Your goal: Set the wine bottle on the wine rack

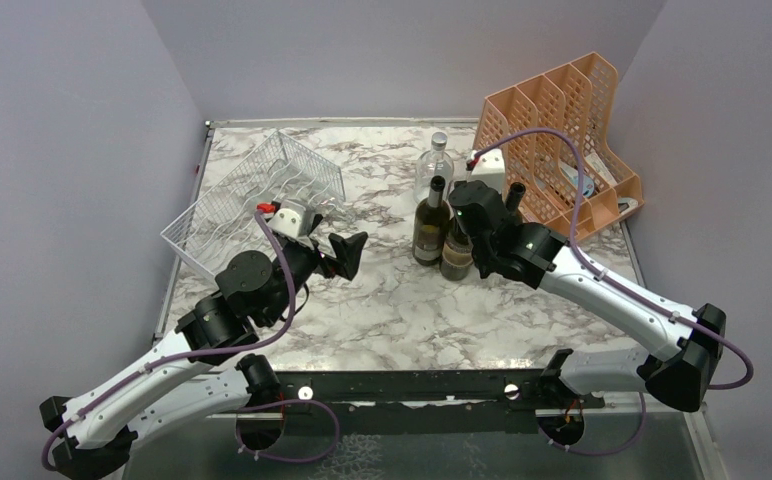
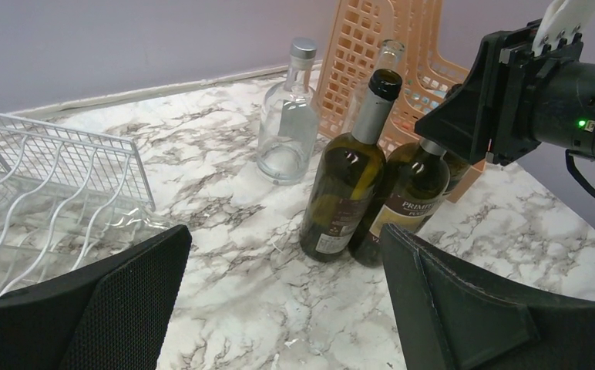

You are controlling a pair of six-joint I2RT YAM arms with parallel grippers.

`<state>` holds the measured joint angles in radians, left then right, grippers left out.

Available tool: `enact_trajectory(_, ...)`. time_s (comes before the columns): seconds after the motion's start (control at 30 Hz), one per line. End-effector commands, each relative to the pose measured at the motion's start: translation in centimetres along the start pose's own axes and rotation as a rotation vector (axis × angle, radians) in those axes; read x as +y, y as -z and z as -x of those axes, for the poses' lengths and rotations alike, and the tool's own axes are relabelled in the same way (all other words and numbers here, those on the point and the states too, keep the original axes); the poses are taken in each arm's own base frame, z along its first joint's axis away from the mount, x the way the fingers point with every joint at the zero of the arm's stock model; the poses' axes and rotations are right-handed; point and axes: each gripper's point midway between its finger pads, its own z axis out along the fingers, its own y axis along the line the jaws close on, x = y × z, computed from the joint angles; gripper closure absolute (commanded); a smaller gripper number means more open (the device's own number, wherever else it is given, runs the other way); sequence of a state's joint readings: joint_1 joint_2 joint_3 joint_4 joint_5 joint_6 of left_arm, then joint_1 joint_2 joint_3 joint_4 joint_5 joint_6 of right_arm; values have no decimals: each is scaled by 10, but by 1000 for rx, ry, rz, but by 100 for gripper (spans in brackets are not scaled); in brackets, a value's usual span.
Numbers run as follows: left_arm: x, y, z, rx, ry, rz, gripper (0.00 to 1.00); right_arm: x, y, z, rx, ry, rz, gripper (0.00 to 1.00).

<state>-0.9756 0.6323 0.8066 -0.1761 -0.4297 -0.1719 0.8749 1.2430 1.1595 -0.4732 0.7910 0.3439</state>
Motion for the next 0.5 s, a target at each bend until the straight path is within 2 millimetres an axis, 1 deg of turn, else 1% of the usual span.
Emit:
enact_trajectory(0.0,-3,-3,-10,24,4,-13,1,0,4,7,-23,-4,38,76)
enact_trajectory(0.1,-7,-7,-17,34,6,-24,1,0,10,10,-28,16,72,86)
enact_trajectory(0.2,-14,-13,-30,58,4,-53,1,1,20,17,-34,26,123,91)
enact_trajectory(0.3,-23,-19,-42,79,19,-95,1,6,34,25,-46,40,217,95)
enact_trajectory(0.47,-51,-28,-65,102,49,-231,1,22,61,31,-50,44,406,98)
